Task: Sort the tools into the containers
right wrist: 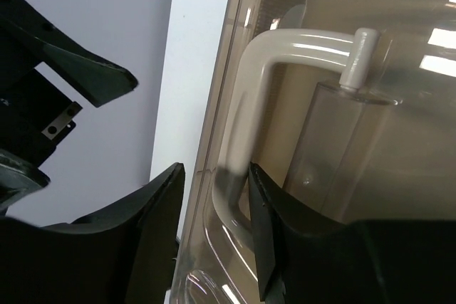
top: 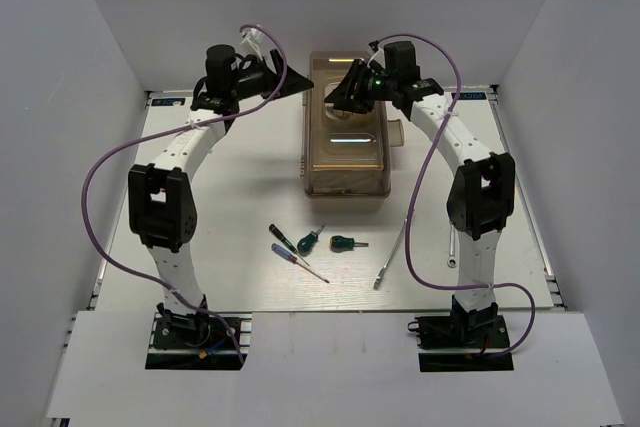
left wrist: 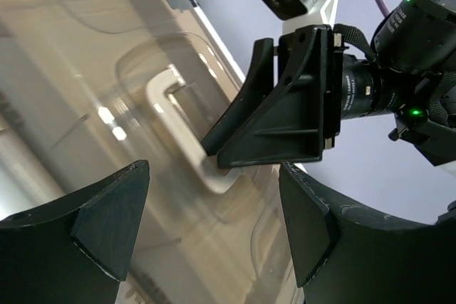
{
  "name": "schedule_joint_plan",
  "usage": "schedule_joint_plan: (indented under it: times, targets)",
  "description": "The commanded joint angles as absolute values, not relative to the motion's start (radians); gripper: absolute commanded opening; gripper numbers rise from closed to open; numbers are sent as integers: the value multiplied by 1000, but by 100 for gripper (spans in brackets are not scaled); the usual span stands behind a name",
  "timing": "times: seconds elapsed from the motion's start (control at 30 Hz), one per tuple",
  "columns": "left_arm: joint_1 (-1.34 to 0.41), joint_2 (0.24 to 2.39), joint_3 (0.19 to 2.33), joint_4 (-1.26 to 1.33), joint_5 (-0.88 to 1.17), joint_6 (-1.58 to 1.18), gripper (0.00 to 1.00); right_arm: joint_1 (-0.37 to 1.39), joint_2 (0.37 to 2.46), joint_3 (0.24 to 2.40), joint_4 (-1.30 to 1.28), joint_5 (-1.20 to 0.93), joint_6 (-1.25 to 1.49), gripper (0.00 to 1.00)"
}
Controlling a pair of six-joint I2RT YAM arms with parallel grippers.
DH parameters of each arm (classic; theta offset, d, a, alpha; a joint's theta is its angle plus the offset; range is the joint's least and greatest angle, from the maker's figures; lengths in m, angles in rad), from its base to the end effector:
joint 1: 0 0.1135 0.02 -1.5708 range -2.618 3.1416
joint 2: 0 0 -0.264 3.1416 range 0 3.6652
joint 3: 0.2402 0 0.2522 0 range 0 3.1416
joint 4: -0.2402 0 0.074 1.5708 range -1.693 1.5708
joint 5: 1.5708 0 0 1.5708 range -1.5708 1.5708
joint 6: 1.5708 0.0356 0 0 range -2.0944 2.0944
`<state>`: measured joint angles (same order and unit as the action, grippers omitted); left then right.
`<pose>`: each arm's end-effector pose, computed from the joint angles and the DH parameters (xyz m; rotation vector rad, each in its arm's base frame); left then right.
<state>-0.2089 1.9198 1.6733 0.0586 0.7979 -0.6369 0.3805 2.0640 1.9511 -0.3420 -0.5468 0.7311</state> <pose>0.4443 -0.1202 0.3415 0.2296 1.8765 -1.2925 0.4471 0.1988 0.3322 0.0045 2.1879 1.2231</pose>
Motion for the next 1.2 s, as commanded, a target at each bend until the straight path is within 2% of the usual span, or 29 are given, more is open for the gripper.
schedule_joint_plan:
  times: [0.0,0.37,0.57,0.73,1.17]
  targets:
    - [-229,1937,1744,66,824,-643,83,391,2056,1951,-268,-629,765,46]
    - [-258,2042,1844,23,741,-684,82,377,2054,1945,-247,-647,782,45]
    - [-258,2091,1948,-43,692,-713,70,376,2051,1931,-238,-653,785,44]
    - [-267,2126,1980,-43,703,-736,66,377,2051,1922,-224,-657,790,44]
    - [-295,2154,2013,-176,732,-718,65,373,2054,1928,-210,-667,808,44]
